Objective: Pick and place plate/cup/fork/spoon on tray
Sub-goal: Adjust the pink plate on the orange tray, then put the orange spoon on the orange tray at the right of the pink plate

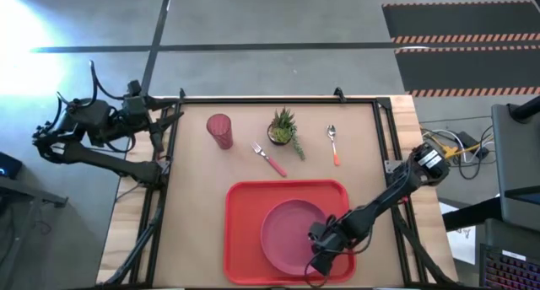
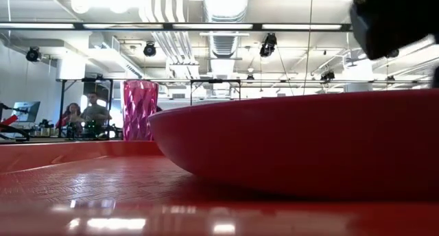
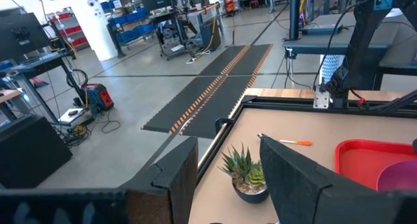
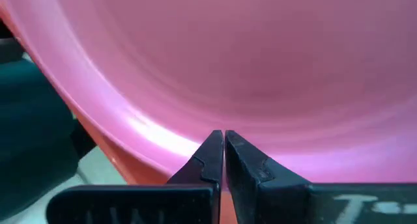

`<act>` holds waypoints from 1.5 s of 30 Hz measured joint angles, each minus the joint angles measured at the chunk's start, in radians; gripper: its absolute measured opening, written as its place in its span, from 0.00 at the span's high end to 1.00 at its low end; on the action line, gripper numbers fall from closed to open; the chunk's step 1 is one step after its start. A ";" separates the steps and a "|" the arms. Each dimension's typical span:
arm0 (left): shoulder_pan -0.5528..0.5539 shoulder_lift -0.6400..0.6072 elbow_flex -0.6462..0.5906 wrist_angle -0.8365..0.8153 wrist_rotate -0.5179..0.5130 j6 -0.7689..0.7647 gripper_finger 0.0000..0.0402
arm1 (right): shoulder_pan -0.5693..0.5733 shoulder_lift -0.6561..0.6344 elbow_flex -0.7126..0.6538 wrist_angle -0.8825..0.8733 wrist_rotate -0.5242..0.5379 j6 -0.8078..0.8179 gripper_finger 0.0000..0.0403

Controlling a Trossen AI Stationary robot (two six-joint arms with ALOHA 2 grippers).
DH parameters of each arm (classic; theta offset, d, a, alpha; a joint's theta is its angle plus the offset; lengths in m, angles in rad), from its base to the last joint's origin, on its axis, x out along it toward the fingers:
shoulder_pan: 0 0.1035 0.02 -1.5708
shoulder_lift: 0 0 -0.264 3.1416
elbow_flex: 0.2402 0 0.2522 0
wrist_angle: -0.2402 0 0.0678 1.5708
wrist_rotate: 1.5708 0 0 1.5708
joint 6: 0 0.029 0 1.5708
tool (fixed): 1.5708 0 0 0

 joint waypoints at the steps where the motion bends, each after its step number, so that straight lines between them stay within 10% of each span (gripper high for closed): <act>1: 0.000 0.000 0.000 0.000 0.000 0.000 0.63 | -0.002 -0.006 0.004 -0.003 0.029 -0.023 0.98; 11: 0.000 -0.002 0.000 0.000 0.000 0.000 0.63 | -0.125 -0.144 0.027 -0.101 0.380 -0.238 0.98; 24: 0.000 -0.037 0.000 -0.002 0.001 0.000 0.63 | -0.457 -0.214 0.076 -0.129 0.280 -0.645 0.98; 36: 0.000 -0.070 0.000 -0.010 0.001 0.000 0.63 | -0.676 -0.304 0.156 -0.608 0.312 -0.712 0.97; 45: 0.000 -0.073 0.000 -0.028 0.001 -0.001 0.63 | -0.780 -0.301 0.154 -0.691 0.295 -0.770 0.76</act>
